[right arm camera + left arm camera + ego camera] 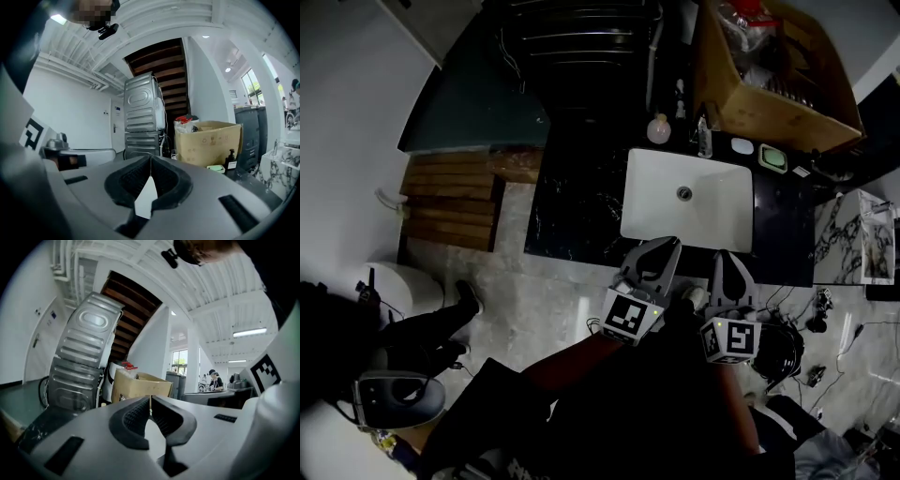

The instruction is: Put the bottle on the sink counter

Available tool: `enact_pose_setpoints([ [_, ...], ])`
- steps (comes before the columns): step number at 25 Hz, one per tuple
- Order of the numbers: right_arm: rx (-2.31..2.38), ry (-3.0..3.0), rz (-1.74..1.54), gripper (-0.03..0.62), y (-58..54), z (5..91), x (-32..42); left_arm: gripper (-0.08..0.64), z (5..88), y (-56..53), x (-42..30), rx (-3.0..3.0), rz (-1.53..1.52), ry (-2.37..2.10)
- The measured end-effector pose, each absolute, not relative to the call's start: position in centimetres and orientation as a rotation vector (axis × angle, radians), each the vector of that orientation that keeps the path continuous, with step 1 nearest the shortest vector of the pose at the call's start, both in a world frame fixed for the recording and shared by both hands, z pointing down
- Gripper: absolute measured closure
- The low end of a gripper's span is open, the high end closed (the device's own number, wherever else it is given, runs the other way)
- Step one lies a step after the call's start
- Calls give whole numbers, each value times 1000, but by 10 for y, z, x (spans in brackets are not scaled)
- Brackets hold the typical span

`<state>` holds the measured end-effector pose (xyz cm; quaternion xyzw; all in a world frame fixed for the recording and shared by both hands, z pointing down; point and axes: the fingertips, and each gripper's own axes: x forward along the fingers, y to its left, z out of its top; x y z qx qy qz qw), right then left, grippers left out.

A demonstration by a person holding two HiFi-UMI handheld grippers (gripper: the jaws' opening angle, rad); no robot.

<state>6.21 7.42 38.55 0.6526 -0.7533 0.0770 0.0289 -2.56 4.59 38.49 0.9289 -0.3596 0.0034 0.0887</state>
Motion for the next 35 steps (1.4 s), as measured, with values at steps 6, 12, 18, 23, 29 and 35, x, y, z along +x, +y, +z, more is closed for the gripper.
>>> enact_pose_setpoints([
  [6, 1960, -2362, 181, 554, 79, 374, 67, 535, 385, 69, -11, 2724, 70, -1084],
  [12, 1816, -2477, 193, 554, 99, 367, 75, 537, 374, 91, 6, 2678, 83, -1215],
  [18, 1740, -2515, 159, 554, 127, 363, 97, 537, 365, 121, 27, 2667, 85, -1311],
  [23, 1715, -2549, 126, 554, 154, 356, 116, 537, 360, 148, 48, 2663, 65, -1371],
  [29, 1706, -2547, 115, 554, 186, 360, 152, 541, 364, 179, 90, 2671, 76, -1375],
  [35, 1737, -2552, 137, 554, 214, 363, 183, 541, 362, 205, 114, 2688, 83, -1407],
])
